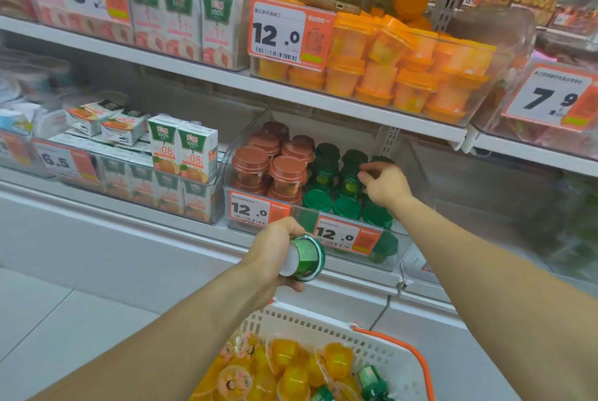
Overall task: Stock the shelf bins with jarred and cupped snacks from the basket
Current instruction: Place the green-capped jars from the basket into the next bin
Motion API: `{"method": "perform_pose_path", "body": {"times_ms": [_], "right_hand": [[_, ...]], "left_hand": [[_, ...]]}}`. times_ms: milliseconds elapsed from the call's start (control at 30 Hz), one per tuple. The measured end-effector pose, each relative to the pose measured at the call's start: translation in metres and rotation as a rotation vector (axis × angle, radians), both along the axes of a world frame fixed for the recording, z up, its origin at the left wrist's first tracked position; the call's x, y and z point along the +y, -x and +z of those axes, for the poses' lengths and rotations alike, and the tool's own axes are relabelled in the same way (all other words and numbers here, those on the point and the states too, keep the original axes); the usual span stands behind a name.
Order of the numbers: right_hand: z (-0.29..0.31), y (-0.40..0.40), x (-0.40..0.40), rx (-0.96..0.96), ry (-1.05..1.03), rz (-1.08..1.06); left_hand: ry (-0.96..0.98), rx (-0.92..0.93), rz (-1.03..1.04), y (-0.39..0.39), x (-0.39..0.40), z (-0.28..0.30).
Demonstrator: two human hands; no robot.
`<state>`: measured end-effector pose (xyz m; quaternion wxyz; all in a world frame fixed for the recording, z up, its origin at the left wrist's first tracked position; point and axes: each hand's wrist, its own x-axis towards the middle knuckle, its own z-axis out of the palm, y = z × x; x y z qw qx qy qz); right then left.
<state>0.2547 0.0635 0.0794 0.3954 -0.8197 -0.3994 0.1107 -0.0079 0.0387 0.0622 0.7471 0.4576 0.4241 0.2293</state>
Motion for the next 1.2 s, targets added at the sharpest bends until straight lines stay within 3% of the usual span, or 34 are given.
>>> {"method": "perform_pose_path", "body": {"times_ms": [233, 367, 467, 567, 633, 733, 833, 1033, 1100, 1200], "right_hand": [[0.004, 0.007, -0.001, -0.065, 0.060, -0.007], [0.023, 0.039, -0.025, -0.213, -0.155, -0.005], [0.036, 0.077, -0.058, -0.075, -0.201, 0.272], [0.046, 0.102, -0.084, 0.093, 0.148, 0.647], [0.047, 0.107, -0.092, 0.111, 0.247, 0.735], [0.044, 0.104, -0.099, 0.194, 0.134, 0.721], [0.042, 0.098, -0.106, 0.287, 0.041, 0.661], [0.041, 0.082, -0.112, 0.298, -0.197, 0.583], [0.043, 0.077, -0.117, 0.305, -0.210, 0.621], [0.047, 0.067, -0.123, 0.270, -0.127, 0.678]], "left_hand": [[-0.008, 0.027, -0.028, -0.001, -0.004, -0.001], [-0.013, -0.009, -0.018, 0.000, -0.006, 0.002], [0.001, -0.072, -0.001, 0.000, -0.007, 0.005], [-0.014, -0.169, -0.010, 0.000, -0.007, 0.010], [-0.080, -0.172, -0.005, -0.001, -0.009, 0.011], [-0.206, -0.087, 0.089, -0.002, -0.010, 0.010], [-0.195, -0.124, 0.086, -0.005, -0.013, 0.011], [0.096, -0.233, -0.044, -0.003, -0.028, 0.023], [0.146, -0.305, -0.080, -0.003, -0.030, 0.026], [0.015, -0.354, -0.019, -0.009, -0.031, 0.021]]}}
